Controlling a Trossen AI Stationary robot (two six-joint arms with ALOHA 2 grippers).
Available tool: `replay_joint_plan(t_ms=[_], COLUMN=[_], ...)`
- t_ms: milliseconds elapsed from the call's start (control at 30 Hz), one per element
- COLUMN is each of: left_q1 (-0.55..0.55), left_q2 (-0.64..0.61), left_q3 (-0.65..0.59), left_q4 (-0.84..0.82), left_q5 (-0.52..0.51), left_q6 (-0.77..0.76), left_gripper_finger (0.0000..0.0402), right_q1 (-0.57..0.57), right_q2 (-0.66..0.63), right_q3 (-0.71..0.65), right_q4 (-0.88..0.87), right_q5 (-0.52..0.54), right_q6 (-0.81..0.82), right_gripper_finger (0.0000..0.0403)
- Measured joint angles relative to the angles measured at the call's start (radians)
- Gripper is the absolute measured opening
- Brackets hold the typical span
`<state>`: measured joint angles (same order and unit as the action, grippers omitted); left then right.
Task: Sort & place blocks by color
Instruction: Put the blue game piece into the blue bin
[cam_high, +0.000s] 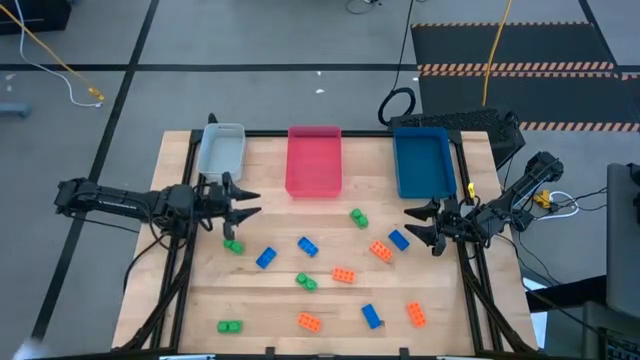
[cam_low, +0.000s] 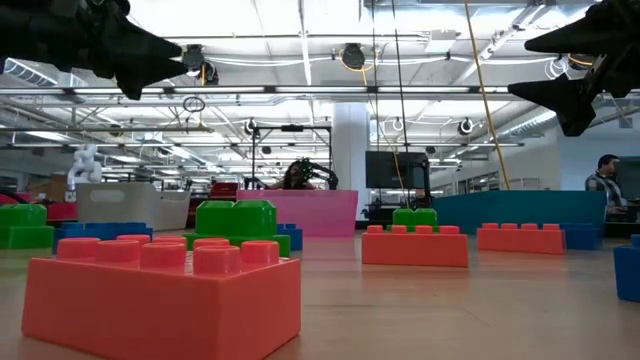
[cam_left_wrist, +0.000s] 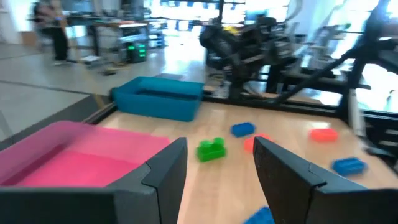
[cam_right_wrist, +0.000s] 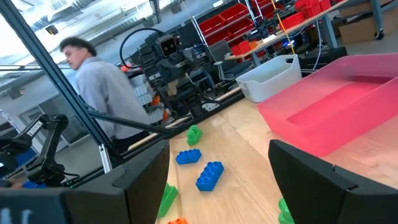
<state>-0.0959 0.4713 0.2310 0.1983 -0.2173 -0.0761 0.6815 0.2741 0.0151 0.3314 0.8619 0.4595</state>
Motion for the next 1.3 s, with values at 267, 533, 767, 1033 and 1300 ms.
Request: replay_joint_plan(t_ms=[267,533,767,1033,1300], left_q1=[0.000,0.000,0.000,0.000,0.008], left_q2=[0.000,0.000,0.015,0.069,0.112], left_q3=[0.000,0.000,0.000,0.000,0.000], left_q4=[0.041,0.039,0.035,0.054,0.079], left_q5=[0.051,0.005,-0.042,-0.070,-0.072], left_q6=[-0.032,-0.026,-0.031,-0.028,-0.029], left_gripper_finger=[0.0186,0.0186,0.0186,0.0186,0.0186], right_q1=[0.000,0.000,-0.033,-0.116,-0.195], right_q2=[0.000,0.000,0.001,0.098,0.417], right_q3=[0.000,0.000,0.000,0.216,0.632], right_q4=[0.000,-0.009,0.157,0.057,-0.694], right_q5=[0.005,0.134,0.128,0.051,0.010], right_q6=[-0.024,-0.131,-0.274,-0.624,-0.342], right_gripper_finger=[0.0267,0.0267,0.0267,0.0267,0.0267])
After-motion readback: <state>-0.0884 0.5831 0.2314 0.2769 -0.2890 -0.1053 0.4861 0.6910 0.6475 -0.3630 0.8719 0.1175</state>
